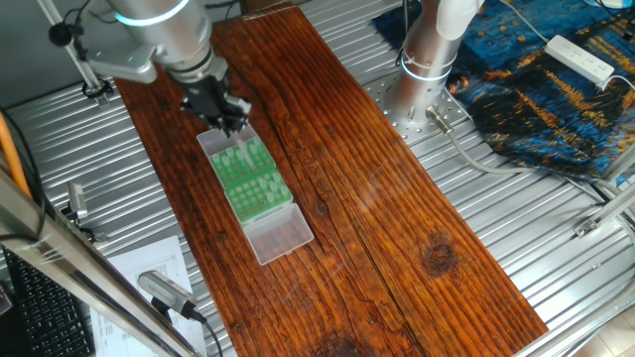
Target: Transfer all large pipette tips from one holder to another
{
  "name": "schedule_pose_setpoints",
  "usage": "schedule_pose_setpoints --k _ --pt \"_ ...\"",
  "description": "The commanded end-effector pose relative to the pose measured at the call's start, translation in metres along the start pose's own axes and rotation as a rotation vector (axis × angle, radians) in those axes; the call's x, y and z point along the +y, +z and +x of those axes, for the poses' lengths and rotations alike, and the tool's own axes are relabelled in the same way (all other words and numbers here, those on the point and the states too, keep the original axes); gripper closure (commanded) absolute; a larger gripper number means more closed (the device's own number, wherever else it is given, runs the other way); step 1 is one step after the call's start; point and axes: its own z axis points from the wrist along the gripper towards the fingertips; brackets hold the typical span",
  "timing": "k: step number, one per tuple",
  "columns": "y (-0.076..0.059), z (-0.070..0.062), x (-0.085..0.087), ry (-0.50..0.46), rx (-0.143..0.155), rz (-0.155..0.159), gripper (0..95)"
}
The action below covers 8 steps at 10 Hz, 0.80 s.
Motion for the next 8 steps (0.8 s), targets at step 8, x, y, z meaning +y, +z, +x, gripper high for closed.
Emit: schedule_pose_setpoints --k 8 --pt "0.014 0.038 0.005 -0.033 -0.012 0.004 95.0"
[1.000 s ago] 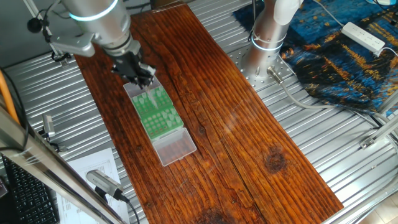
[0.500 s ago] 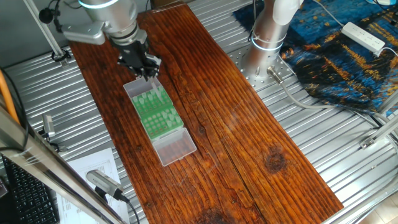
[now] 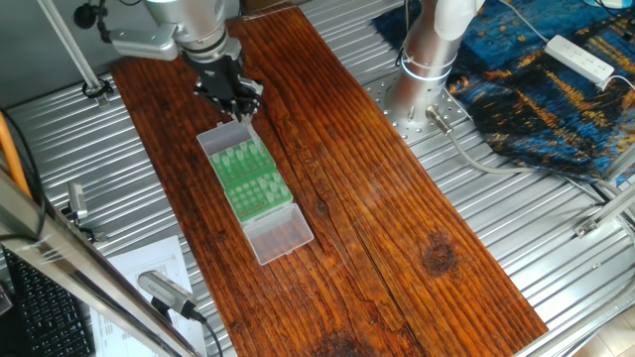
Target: Transfer all large pipette tips from one holder to another
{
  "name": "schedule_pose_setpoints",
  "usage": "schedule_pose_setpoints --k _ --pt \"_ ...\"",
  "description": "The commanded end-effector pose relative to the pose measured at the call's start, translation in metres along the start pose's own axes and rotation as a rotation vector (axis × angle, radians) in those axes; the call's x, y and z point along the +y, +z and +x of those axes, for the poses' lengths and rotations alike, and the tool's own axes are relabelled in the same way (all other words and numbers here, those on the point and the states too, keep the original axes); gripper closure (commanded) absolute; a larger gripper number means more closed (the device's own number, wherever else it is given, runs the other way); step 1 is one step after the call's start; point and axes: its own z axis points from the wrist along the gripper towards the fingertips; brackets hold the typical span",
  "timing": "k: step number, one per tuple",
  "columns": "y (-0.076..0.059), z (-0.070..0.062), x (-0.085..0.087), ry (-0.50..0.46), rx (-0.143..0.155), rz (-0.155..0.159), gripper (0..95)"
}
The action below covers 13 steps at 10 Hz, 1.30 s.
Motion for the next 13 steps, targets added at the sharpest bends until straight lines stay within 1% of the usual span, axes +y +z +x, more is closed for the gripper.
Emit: schedule_pose_setpoints --k 1,3,5,6,8,13 --pt "0.004 0.006 -0.001 -0.004 0.0 0.005 95.0" --pt "0.01 0.013 -0.004 -0.013 -0.005 0.009 95.0" --pt "0.013 0.015 -0.006 -0.01 -0.01 0.013 95.0" --pt "0.015 0.015 -0.009 -0.012 -0.015 0.021 95.0" --pt "0.018 0.015 -0.012 -0.016 -0.019 0.023 95.0" --pt "0.024 0.02 -0.009 -0.018 -0.024 0.029 95.0"
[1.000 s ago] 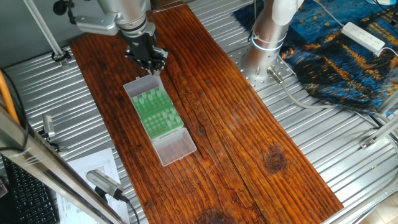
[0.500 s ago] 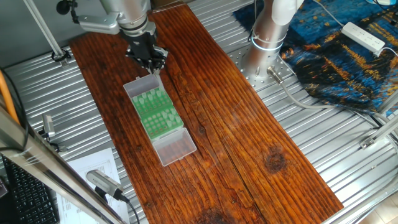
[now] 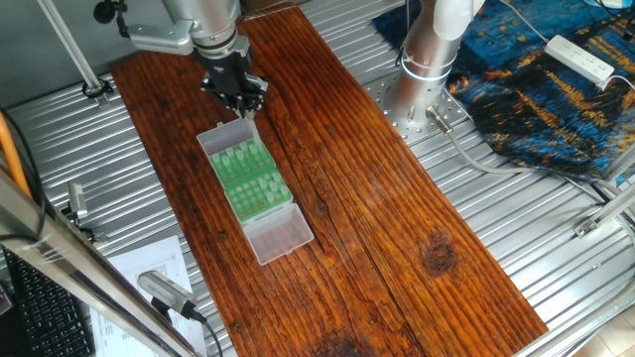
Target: Transfer all large pipette tips from one holder to another
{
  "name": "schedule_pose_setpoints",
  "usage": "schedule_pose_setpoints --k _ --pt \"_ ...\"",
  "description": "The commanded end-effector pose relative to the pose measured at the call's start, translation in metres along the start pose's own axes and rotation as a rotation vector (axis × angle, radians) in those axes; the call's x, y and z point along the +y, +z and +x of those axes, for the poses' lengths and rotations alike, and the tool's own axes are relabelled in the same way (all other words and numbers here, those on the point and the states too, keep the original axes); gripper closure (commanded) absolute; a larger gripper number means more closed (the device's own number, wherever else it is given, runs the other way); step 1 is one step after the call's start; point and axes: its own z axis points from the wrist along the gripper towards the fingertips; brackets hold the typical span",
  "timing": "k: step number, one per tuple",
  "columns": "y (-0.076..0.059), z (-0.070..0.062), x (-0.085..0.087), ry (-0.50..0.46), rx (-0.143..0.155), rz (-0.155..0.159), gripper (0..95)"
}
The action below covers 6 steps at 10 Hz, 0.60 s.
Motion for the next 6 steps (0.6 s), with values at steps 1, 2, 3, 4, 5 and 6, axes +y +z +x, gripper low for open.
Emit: schedule_pose_setpoints --k 1,2,3,4,5,6 --pt "0.0015 0.0005 0.0001 -0.001 -0.002 0.002 95.0" --pt "0.0028 0.0004 -0.0007 -0.002 -0.005 0.004 95.0" --pt "0.0041 -0.0001 -0.0012 0.0 -0.008 0.003 95.0" --pt "0.0048 -0.0004 -0.0013 -0.001 -0.01 0.005 95.0" --pt "0.0052 -0.0004 -0.0014 -0.001 -0.012 0.006 95.0" --pt "0.0055 -0.0005 -0.0016 0.0 -0.013 0.007 95.0"
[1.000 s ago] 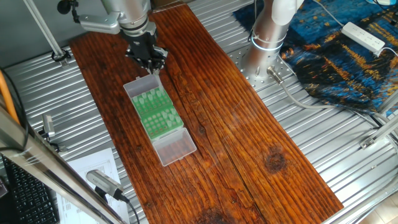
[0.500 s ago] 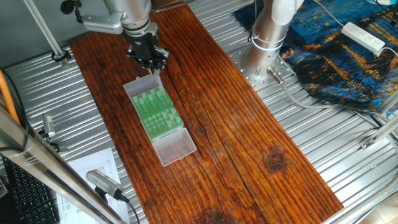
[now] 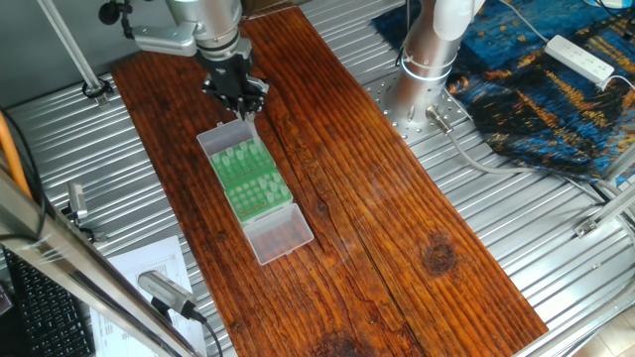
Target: Transfer all large pipette tips from one holder to another
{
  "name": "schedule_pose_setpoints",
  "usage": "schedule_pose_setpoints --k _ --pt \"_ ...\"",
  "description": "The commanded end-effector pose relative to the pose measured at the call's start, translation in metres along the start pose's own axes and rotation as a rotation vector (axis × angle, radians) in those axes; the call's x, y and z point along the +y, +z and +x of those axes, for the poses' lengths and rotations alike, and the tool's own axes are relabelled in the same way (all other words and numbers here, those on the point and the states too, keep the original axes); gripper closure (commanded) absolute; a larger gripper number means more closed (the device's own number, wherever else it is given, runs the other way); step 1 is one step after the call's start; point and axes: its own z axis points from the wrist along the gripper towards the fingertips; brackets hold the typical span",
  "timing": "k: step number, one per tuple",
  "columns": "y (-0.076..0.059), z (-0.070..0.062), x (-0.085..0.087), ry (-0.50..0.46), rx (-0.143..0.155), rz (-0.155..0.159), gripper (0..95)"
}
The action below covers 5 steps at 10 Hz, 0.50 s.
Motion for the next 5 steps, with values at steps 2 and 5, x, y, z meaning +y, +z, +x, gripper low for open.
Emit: schedule_pose_setpoints --k 2,5 --pt "0.0024 0.0011 0.0005 0.0 -0.004 0.003 95.0" --pt "0.0059 0.0011 0.0015 0.003 -0.006 0.006 95.0"
